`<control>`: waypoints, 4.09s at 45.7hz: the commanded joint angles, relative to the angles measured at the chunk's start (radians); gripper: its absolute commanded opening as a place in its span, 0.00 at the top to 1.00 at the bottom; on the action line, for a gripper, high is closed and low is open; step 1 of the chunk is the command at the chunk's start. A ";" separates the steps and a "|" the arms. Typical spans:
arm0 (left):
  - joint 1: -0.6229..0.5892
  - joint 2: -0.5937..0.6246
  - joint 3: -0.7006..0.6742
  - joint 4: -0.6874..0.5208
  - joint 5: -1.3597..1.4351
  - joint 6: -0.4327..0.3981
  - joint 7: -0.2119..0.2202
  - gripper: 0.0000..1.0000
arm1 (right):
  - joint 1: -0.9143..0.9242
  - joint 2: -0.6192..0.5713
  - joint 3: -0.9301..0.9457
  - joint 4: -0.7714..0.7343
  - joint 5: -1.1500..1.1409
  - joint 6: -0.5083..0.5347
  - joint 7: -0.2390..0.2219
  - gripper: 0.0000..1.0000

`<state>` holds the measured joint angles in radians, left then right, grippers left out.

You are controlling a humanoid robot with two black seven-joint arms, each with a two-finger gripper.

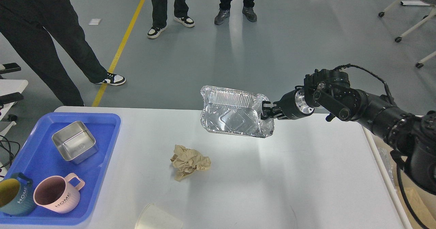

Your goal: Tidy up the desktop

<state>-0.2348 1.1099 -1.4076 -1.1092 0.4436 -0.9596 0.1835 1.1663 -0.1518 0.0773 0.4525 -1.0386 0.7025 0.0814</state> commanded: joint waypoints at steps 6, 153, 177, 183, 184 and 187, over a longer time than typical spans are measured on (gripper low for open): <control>0.233 -0.007 -0.218 -0.017 -0.005 0.000 -0.055 0.19 | -0.004 0.003 0.001 0.000 0.000 0.000 -0.002 1.00; -0.043 -0.645 0.579 -0.343 0.885 0.000 0.393 0.59 | -0.034 0.023 0.004 -0.001 0.009 -0.021 0.006 1.00; -0.058 -0.642 0.561 -0.345 0.877 0.000 0.395 1.00 | -0.031 0.023 0.004 0.000 0.011 -0.021 0.006 1.00; -0.107 -0.636 0.556 -0.353 0.850 0.000 0.393 1.00 | -0.024 0.024 0.004 0.000 0.011 -0.021 0.006 1.00; -0.116 -0.631 0.558 -0.356 0.837 0.000 0.393 1.00 | -0.020 0.023 0.004 0.000 0.011 -0.021 0.004 1.00; -0.152 -0.611 0.553 -0.369 0.796 0.000 0.396 1.00 | -0.017 0.023 0.004 0.000 0.011 -0.021 0.004 1.00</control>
<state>-0.3358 0.4739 -0.8502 -1.4610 1.2957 -0.9597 0.5782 1.1423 -0.1288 0.0813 0.4526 -1.0277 0.6810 0.0874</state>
